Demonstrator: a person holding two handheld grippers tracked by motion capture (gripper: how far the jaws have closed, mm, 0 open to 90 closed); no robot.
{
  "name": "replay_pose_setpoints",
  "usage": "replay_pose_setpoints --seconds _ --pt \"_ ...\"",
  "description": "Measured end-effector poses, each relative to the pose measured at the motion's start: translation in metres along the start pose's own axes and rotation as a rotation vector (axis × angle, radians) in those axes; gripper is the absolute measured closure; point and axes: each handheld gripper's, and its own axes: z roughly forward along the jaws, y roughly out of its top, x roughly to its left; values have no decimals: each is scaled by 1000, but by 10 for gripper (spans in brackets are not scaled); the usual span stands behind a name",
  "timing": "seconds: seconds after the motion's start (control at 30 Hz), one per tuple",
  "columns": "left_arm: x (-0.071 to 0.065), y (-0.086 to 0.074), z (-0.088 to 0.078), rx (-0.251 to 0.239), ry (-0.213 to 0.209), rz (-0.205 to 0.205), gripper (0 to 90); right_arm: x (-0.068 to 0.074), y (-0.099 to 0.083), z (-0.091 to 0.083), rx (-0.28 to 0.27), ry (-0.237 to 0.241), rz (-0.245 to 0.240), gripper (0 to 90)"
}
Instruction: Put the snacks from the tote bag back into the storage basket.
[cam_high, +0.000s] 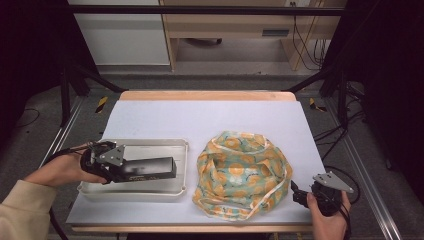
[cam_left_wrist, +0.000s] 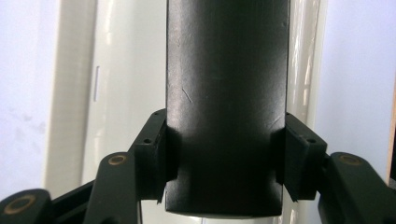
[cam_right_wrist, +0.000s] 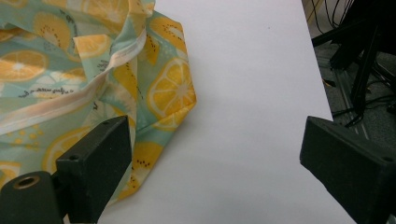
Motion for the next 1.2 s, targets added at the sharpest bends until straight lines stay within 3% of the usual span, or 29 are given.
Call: replay_pose_setpoints --seconds 0.13,0.5,1.2 --pt "1 2 12 11 -20 6 437 1 0 1 4 3 -13 94" --pt "2 13 27 23 -46 52 436 1 -1 0 10 0 -10 94" --pt "5 14 41 2 -76 46 434 1 -3 0 12 4 -13 93"
